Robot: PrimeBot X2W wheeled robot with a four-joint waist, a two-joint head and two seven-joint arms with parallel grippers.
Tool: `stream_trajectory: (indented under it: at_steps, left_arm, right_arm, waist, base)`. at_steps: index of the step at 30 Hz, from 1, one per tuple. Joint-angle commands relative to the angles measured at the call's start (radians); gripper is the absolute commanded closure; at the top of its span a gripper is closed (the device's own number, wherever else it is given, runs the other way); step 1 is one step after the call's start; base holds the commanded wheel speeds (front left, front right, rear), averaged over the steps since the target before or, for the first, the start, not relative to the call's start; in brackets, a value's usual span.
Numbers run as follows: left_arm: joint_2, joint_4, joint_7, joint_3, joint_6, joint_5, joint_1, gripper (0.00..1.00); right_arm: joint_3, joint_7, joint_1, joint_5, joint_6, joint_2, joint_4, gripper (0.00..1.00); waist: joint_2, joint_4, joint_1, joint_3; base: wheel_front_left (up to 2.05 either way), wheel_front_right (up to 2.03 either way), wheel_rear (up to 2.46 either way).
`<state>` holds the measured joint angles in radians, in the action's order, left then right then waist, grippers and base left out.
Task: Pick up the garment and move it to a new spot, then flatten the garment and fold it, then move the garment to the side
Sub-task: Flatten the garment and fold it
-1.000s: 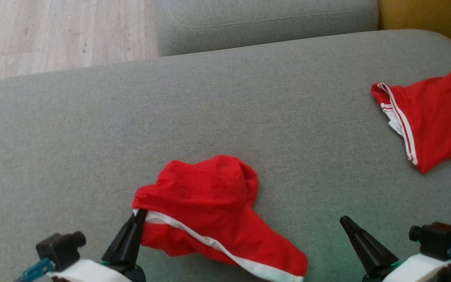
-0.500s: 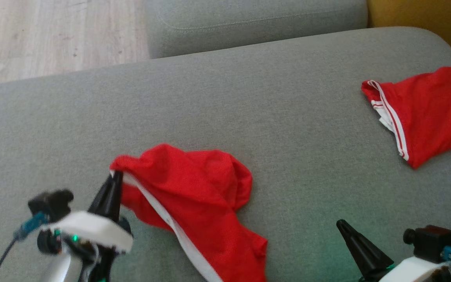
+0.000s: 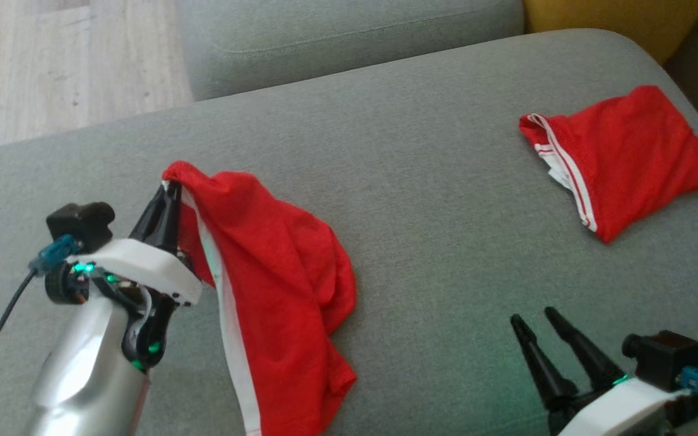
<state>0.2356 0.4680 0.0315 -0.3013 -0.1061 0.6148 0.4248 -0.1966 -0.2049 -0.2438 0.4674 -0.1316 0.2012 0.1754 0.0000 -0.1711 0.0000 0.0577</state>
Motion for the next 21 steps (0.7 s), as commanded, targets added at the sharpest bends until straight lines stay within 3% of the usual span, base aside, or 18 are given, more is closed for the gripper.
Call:
stream_trajectory:
  at_steps: [1, 15, 21]
  left_arm:
    - [0.028, -0.01, -0.019, 0.028, -0.008, -0.007, 0.082, 1.0]
    - [0.062, 0.133, -0.087, 0.002, -0.02, -0.03, 0.316, 1.0]
    - [0.024, 0.144, -0.076, -0.096, -0.024, -0.022, 0.331, 1.0]
  right_arm:
    - [-0.015, 0.021, 0.052, -0.015, 0.001, 0.01, 0.023, 0.0]
    - [-0.044, 0.084, 0.124, -0.049, 0.001, -0.011, -0.053, 0.0]
    - [-0.051, 0.097, 0.133, -0.05, 0.001, -0.017, -0.07, 0.0]
  waist:
    - [0.0, -0.013, 0.0, 0.0]
    - [0.0, -0.081, 0.0, 0.014]
    - [0.0, -0.078, 0.0, 0.03]
  base:
    - [0.0, 0.0, 0.0]
    - [0.0, 0.0, 0.0]
    - [0.0, 0.0, 0.0]
